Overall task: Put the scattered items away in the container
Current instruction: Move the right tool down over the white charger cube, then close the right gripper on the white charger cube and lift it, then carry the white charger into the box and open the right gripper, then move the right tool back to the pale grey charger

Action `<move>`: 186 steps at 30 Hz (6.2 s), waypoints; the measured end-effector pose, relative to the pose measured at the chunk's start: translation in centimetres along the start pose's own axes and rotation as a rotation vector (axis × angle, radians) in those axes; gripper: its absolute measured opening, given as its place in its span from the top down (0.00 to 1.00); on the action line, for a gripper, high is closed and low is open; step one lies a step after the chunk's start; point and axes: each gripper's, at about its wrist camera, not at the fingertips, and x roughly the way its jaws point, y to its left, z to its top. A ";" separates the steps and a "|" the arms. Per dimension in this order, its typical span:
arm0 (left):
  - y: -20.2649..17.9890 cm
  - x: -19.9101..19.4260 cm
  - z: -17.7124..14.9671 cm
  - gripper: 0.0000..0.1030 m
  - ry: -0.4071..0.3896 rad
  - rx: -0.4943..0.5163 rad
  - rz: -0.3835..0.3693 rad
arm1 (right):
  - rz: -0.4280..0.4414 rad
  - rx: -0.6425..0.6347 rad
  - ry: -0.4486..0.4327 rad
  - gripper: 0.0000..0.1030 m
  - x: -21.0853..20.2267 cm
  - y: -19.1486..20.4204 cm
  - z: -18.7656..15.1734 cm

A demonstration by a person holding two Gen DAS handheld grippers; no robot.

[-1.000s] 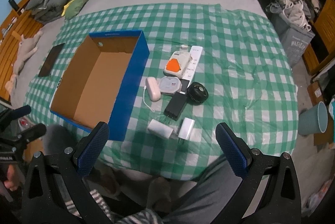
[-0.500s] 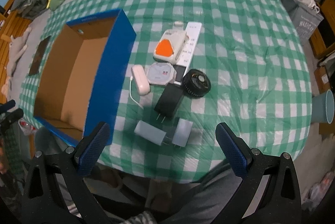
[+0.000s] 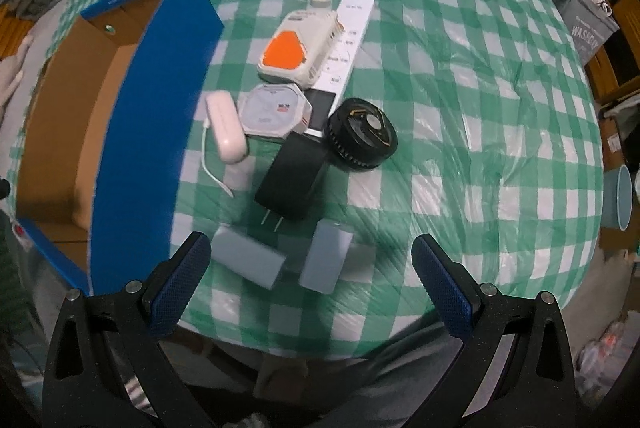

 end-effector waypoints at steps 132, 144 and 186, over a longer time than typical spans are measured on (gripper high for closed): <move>-0.6 2.0 -2.2 0.89 0.101 0.073 -0.014 | 0.163 -0.417 -0.020 0.45 -1.0 20.5 1.5; -0.6 2.2 -2.3 0.89 0.101 0.073 -0.015 | 0.166 -0.402 -0.046 0.45 -3.6 16.8 1.1; -0.8 2.4 -2.5 0.89 0.110 0.072 -0.018 | 0.053 -0.503 0.206 0.46 8.0 7.9 -2.2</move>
